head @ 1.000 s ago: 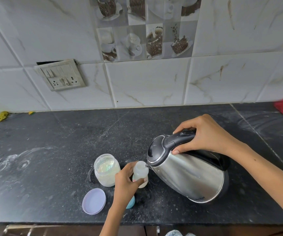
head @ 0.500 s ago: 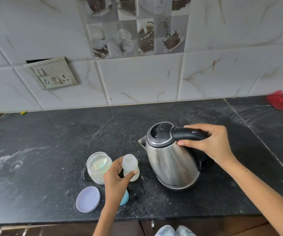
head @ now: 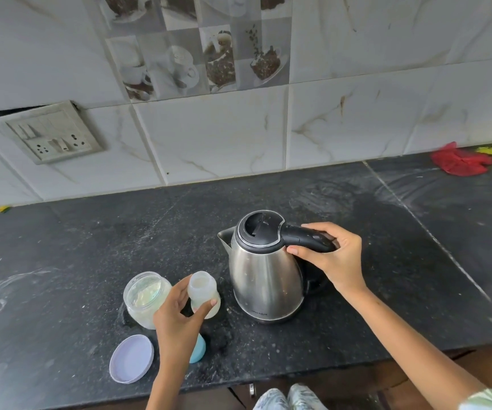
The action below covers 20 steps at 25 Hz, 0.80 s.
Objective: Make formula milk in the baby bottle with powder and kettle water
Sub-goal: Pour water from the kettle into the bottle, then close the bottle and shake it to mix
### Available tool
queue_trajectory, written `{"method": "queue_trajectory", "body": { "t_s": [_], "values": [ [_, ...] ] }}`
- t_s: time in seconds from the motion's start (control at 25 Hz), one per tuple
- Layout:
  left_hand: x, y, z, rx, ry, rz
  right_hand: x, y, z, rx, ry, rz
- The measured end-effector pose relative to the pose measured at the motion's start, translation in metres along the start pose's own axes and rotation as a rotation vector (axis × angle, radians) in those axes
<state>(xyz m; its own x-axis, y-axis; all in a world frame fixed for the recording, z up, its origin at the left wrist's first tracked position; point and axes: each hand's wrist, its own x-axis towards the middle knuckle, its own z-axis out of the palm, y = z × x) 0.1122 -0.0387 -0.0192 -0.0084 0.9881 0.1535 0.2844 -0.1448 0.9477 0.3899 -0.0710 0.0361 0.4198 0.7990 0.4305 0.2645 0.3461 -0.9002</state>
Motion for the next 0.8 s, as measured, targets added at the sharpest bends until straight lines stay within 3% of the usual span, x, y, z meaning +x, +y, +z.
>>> {"method": "queue_trajectory", "body": {
  "t_s": [0.2, 0.4, 0.52, 0.8],
  "values": [
    [0.0, 0.005, -0.005, -0.015, -0.009, 0.03, -0.003, 0.003, 0.001, -0.166, -0.034, -0.042],
    [-0.006, 0.014, -0.019, -0.028, -0.051, 0.071, -0.012, -0.025, 0.012, -0.551, 0.039, -0.409],
    [-0.01, 0.018, -0.039, -0.02, -0.057, 0.091, -0.037, -0.049, 0.051, -0.555, 0.021, -0.577],
    [-0.006, -0.001, -0.092, -0.001, -0.077, 0.145, -0.133, 0.014, 0.137, -0.512, -0.201, -0.358]
  ]
}}
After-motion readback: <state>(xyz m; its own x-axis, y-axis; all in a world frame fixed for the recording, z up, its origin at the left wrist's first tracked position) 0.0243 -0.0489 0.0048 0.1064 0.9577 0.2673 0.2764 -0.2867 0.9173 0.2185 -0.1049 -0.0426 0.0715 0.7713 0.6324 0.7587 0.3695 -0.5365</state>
